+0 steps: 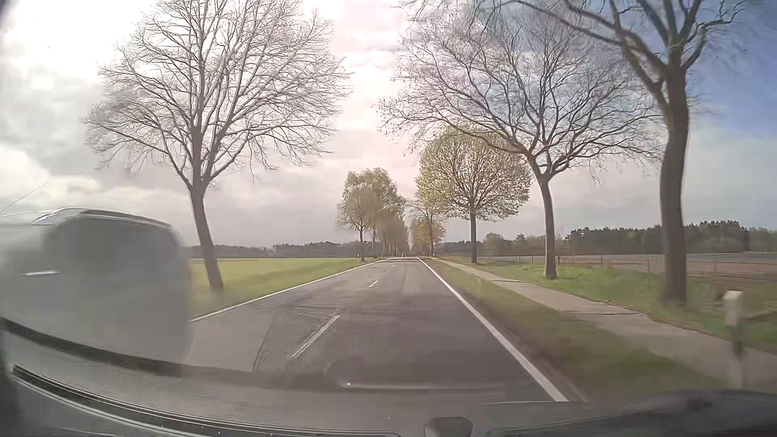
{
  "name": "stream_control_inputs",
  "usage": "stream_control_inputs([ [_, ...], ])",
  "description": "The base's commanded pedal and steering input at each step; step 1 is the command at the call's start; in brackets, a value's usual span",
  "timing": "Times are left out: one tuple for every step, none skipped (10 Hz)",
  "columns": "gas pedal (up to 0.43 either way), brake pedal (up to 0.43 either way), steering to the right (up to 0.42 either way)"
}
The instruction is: Follow the waypoints while adhering to traffic rules and regulations
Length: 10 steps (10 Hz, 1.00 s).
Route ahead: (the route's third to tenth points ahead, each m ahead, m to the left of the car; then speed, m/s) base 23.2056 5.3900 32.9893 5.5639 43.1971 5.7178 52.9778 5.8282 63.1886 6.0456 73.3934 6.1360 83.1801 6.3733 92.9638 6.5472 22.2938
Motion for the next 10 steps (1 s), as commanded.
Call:
stream_control_inputs([
  [0.228,0.0,-0.002],
  [0.228,0.0,-0.002],
  [0.228,0.0,-0.002],
  [0.228,0.0,-0.002],
  [0.228,0.0,-0.002],
  [0.209,0.0,-0.001],
  [0.209,0.0,-0.002],
  [0.209,0.0,-0.001],
  [0.197,0.0,-0.001],
  [0.197,0.0,-0.001],
])
